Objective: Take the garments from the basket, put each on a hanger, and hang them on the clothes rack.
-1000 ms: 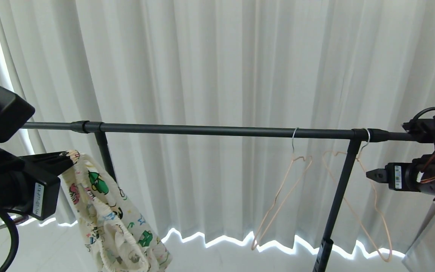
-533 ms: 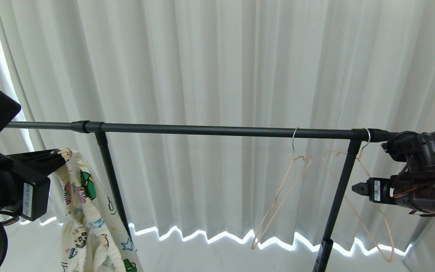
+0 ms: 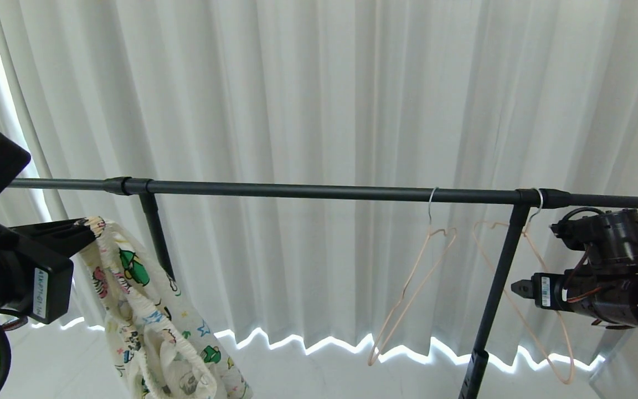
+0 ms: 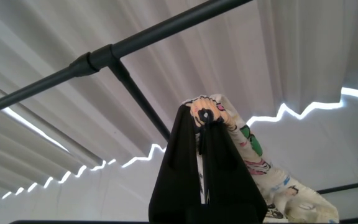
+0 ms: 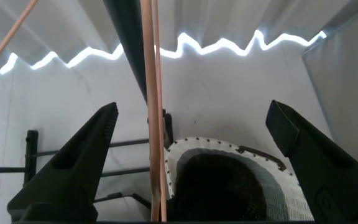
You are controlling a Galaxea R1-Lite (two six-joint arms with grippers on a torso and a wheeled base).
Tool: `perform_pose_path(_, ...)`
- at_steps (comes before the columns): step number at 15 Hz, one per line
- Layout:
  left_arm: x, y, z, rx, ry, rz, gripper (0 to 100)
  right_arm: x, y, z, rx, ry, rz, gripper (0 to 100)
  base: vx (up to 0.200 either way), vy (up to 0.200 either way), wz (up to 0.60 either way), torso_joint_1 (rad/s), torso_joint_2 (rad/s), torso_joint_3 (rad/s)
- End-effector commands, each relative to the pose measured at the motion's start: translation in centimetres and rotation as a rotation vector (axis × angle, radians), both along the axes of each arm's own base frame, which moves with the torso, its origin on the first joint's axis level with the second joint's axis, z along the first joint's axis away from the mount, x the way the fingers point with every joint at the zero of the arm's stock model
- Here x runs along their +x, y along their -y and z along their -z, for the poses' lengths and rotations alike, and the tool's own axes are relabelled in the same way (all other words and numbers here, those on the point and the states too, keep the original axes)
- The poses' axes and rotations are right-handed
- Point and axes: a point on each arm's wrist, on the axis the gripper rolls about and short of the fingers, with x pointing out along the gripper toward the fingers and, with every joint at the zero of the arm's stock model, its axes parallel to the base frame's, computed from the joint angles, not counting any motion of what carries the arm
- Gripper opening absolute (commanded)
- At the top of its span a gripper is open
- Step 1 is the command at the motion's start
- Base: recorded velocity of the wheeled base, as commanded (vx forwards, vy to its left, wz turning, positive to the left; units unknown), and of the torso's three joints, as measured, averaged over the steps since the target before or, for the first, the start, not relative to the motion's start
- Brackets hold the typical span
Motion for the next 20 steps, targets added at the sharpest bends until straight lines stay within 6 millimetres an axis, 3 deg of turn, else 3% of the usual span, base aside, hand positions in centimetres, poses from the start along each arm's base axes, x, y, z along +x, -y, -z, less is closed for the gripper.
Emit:
perform_pose_path(1, 0.0, 0.0, 0.0, 0.000, 0.000, 0.000, 0, 0.1, 0.0, 0.3, -0.004, -0.012, 0.000, 100, 0.000, 0.000, 0.00, 0.000, 0.00, 0.000)
perform_pose_path(2, 0.0, 0.0, 0.0, 0.000, 0.000, 0.000, 0, 0.2, -0.1, 0.3, -0.003, -0.009, 0.000, 0, 0.000, 0.000, 0.00, 0.000, 0.00, 0.000)
perform_pose_path(11, 0.5, 0.3, 0.0, -0.006, 0.010, 0.001, 0, -0.5, 0.1, -1.0, 0.011, 0.038, -0.003, 0, 0.000, 0.000, 0.00, 0.000, 0.00, 0.000)
perform_pose_path(16, 0.3, 0.0, -0.1, -0.010, 0.020, -0.010, 0, -2.3, 0.6, -3.2, 0.006, 0.116, -0.025, 0, 0.000, 0.000, 0.00, 0.000, 0.00, 0.000)
perform_pose_path(20, 0.3, -0.1, -0.2, -0.013, 0.025, -0.013, 0, -5.2, 1.3, -2.7, -0.049, 0.108, -0.069, 0, 0.000, 0.000, 0.00, 0.000, 0.00, 0.000)
